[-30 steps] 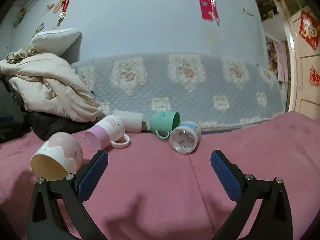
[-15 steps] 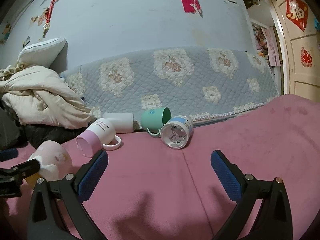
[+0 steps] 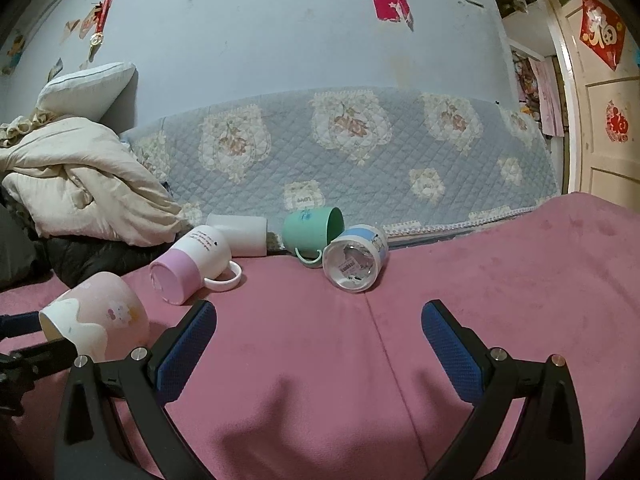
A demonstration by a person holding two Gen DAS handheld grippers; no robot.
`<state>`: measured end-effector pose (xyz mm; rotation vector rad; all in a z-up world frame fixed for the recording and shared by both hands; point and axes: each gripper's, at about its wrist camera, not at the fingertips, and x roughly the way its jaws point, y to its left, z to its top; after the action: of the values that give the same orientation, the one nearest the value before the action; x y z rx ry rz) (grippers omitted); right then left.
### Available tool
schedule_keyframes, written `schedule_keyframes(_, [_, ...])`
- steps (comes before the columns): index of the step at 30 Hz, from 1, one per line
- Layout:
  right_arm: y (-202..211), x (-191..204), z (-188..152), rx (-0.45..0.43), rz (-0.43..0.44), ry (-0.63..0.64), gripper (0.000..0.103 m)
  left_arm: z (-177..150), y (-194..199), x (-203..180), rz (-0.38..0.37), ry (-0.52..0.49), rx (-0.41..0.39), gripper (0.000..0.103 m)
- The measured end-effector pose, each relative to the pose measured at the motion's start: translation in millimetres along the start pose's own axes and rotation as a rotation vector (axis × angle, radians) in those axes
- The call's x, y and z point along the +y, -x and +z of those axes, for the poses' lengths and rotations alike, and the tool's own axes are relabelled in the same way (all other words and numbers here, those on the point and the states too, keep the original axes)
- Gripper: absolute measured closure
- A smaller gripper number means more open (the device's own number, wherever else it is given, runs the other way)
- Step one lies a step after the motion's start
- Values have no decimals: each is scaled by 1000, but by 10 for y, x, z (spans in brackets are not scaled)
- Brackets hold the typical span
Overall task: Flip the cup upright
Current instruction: 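Rotate the held mug with the left tool so its opening faces up, then lower the mug upright onto the blanket and open the left tool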
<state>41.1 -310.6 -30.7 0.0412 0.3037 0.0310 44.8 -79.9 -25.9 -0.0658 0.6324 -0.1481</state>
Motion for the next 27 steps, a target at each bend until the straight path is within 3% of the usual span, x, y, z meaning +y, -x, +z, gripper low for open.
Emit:
schedule_keyframes(7, [-13,-9,-2,5,1,-1,0,-25,-107,-64,36,-25,47,20])
schedule_keyframes(17, [-22,-26,-10,11,1,-15,0,10,232,6,7,-8,-109,20])
schedule_keyframes(27, [-32,-15,-20,14,0,2,0,68,249,35,-11,6,-127,20])
